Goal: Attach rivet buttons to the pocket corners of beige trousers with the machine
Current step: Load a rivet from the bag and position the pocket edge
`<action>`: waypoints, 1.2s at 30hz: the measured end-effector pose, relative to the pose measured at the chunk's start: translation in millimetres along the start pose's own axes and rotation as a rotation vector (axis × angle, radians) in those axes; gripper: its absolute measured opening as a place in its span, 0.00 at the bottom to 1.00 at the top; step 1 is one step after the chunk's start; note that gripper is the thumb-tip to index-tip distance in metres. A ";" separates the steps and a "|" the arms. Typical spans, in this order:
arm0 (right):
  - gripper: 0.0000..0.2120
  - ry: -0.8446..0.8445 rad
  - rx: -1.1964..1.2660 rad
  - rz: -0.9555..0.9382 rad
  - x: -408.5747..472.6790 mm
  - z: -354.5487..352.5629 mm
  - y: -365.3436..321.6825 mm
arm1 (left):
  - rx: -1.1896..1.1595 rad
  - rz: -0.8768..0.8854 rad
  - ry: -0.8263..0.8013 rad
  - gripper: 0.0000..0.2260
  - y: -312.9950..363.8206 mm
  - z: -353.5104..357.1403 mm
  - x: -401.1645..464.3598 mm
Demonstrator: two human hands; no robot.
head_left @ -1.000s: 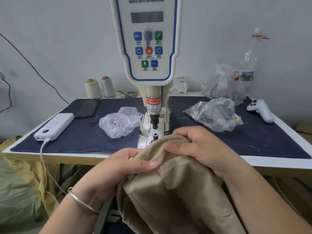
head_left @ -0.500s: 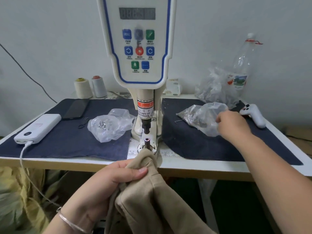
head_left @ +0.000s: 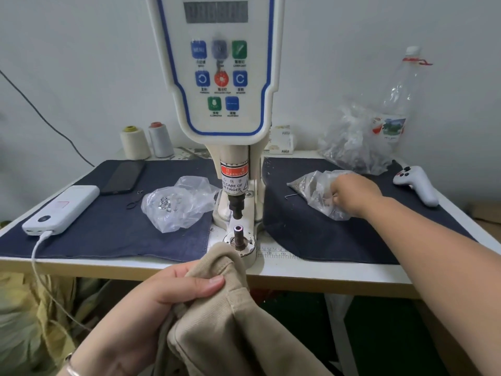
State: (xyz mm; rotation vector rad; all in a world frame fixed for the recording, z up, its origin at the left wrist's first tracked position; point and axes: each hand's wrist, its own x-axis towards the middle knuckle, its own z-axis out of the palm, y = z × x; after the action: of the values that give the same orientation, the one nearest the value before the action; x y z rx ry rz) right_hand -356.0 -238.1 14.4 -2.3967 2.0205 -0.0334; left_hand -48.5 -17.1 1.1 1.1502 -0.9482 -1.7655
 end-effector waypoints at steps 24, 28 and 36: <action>0.08 -0.025 0.154 0.078 11.4 12.5 -0.3 | -0.014 -0.015 -0.033 0.23 -6.4 -5.9 6.2; 0.06 0.051 0.169 0.085 9.6 14.2 -2.1 | -0.024 -0.001 -0.008 0.23 -6.0 -1.4 1.0; 0.07 -0.062 0.084 0.082 3.4 9.1 -3.8 | -0.093 0.001 -0.040 0.23 -7.6 1.6 -12.9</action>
State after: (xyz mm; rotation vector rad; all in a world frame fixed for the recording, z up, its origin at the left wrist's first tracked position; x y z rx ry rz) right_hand -351.5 -240.9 5.5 -2.2360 2.0445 -0.0416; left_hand -48.3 -2.2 -0.9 1.0585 -0.8806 -1.8187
